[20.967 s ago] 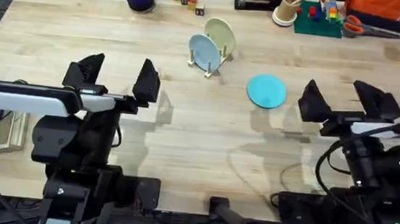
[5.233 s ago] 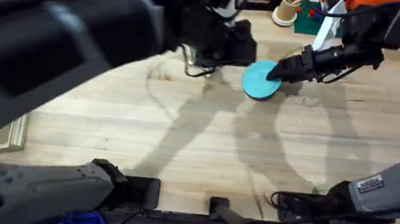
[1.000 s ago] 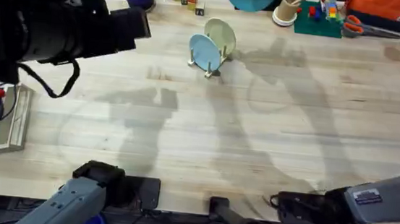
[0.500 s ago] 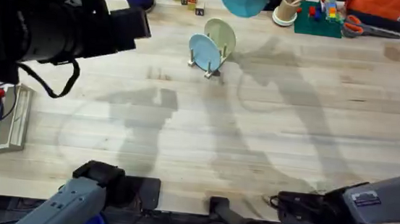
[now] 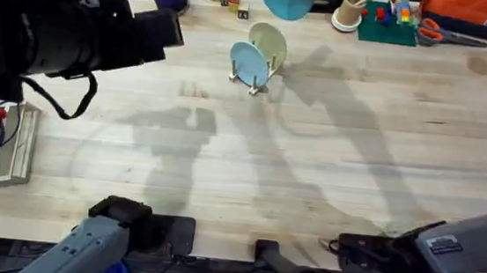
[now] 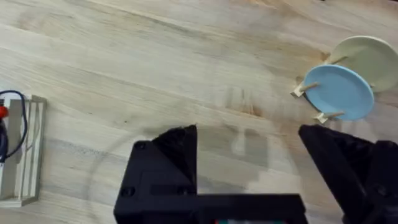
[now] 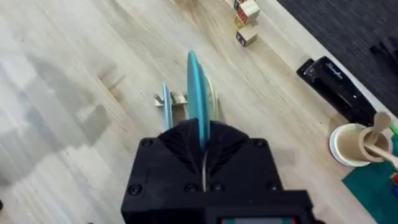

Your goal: Pick up the plates from the table one by one and place each into a slot on the dish rack.

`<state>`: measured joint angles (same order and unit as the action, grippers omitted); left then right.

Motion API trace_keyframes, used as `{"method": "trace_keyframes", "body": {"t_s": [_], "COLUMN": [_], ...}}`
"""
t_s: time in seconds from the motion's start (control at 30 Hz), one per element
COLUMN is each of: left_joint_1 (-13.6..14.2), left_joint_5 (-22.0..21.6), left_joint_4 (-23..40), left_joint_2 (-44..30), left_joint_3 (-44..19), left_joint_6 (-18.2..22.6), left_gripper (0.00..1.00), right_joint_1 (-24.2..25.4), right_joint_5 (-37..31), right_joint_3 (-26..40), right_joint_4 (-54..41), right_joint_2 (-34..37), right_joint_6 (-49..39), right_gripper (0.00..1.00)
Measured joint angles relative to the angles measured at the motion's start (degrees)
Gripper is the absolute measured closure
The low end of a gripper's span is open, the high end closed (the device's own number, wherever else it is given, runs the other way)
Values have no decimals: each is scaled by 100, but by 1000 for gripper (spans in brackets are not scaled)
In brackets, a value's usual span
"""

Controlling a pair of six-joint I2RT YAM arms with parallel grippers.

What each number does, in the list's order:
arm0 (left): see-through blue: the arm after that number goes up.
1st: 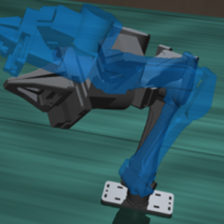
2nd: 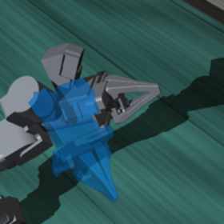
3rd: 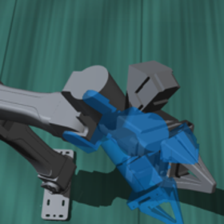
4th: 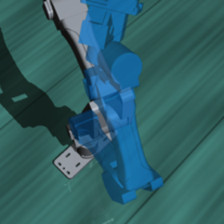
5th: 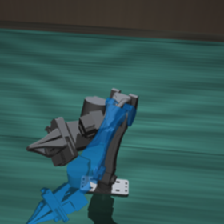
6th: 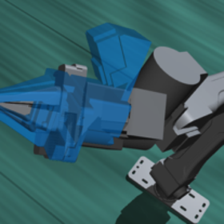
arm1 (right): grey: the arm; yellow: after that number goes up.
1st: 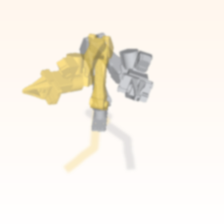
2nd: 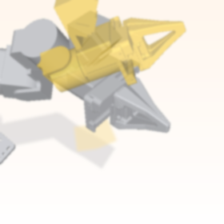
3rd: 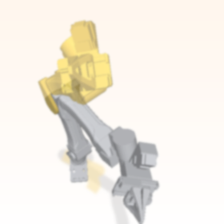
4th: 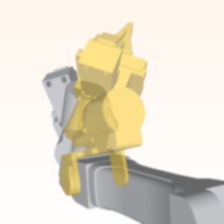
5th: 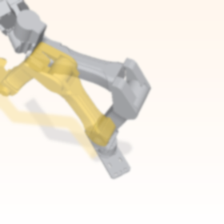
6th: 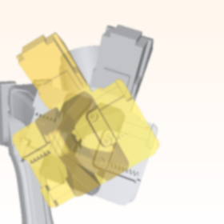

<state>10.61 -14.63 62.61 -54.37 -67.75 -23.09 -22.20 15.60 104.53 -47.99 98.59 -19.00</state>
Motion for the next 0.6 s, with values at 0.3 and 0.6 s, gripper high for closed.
{"method": "trace_keyframes", "body": {"t_s": [0.3,0.6], "left_joint_1": [0,0], "left_joint_5": [0,0], "left_joint_4": [0,0], "left_joint_2": [0,0], "left_joint_3": [0,0], "left_joint_6": [0,0], "left_gripper": [6,7], "right_joint_1": [-1,-100], "right_joint_5": [-81,-84], "right_joint_3": [0,0], "right_joint_4": [0,-68], "right_joint_2": [-2,0], "right_joint_6": [63,63], "right_gripper": [969,969]}}
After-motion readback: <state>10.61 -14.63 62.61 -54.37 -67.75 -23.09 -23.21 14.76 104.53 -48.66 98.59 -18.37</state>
